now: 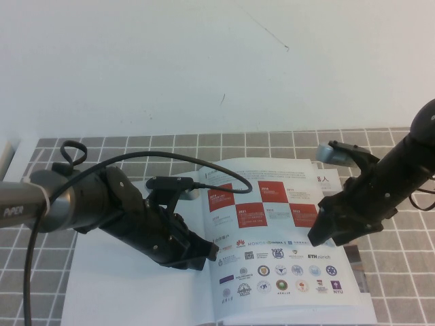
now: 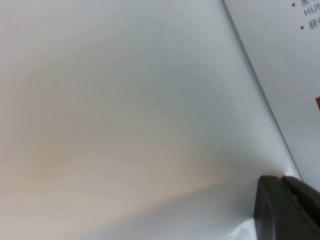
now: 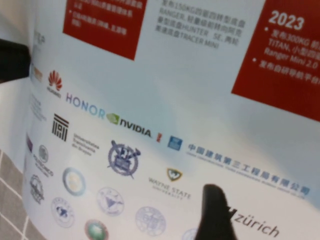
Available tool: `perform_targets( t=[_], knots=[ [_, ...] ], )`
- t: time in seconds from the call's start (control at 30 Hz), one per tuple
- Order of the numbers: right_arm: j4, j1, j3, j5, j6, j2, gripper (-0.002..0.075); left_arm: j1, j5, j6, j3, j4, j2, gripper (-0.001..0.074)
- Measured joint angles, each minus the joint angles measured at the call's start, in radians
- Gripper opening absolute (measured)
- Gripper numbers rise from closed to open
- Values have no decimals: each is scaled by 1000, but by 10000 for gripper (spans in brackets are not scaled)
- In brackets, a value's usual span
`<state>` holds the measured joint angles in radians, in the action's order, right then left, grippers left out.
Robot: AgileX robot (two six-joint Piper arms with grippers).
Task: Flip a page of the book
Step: Open the closed book
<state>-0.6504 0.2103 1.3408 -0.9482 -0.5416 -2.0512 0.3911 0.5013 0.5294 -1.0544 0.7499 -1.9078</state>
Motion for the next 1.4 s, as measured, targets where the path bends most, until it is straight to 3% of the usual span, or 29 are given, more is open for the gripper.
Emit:
perform_targets(
  t=[0.47, 0.9, 1.4],
  knots=[
    [89, 0, 0, 21, 34, -5, 448, 2, 0, 7, 0, 0, 0, -4],
    [-73, -1, 0, -24, -70, -32, 449, 2, -2, 7, 0, -2, 0, -4],
    [-89, -1, 0, -63, -74, 23, 448, 2, -2, 13, 0, 4, 0, -4]
  ],
)
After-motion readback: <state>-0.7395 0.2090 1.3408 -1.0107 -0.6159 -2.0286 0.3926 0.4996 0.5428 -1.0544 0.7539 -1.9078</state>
